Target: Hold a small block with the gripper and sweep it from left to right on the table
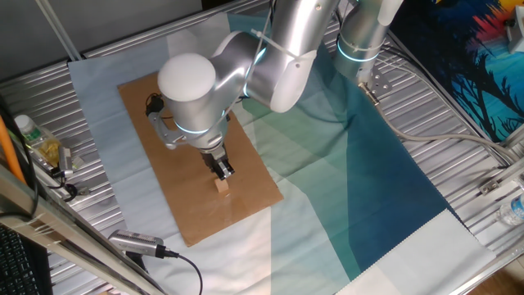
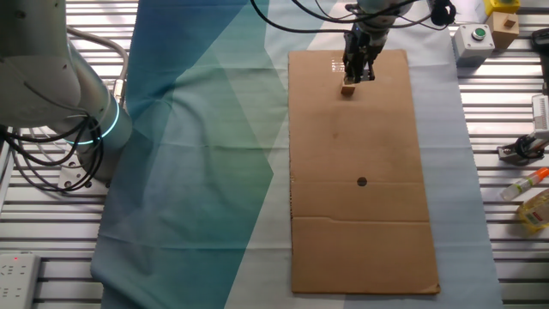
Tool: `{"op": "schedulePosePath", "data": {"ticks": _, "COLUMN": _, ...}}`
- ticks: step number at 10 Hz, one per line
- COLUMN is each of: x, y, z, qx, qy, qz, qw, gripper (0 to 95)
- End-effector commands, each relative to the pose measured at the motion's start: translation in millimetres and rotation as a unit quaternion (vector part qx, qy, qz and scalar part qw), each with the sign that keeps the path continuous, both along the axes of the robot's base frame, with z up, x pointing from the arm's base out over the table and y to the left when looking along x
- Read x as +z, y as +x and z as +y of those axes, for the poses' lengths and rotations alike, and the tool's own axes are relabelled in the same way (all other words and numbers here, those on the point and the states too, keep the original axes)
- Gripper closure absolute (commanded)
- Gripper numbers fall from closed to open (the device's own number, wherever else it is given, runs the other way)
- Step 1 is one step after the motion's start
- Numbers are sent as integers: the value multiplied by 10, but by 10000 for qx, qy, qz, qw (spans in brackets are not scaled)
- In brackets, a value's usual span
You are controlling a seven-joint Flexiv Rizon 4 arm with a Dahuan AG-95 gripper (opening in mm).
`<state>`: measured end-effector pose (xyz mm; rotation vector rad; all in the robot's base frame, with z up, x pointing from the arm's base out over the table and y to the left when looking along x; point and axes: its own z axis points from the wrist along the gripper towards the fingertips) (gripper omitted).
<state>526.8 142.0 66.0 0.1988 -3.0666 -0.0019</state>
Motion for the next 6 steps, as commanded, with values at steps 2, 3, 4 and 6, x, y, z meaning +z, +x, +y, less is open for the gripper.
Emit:
{"op": "schedulePosePath", "data": {"ticks": 2, "x": 12, "y": -18, "z": 2, "qx": -17, "qy": -4, "qz": 11, "qw": 10000, "gripper": 950}}
{"op": "schedulePosePath", "data": {"ticks": 3, "x": 14, "y": -21, "z": 3, "qx": -18, "qy": 1, "qz": 13, "qw": 10000, "gripper": 950}}
{"op": "schedulePosePath", "data": {"ticks": 4, "x": 16, "y": -23, "z": 4, "qx": -19, "qy": 7, "qz": 14, "qw": 10000, "gripper": 950}}
{"op": "schedulePosePath", "data": {"ticks": 6, "x": 16, "y": -27, "z": 3, "qx": -9, "qy": 7, "qz": 31, "qw": 10000, "gripper": 950}}
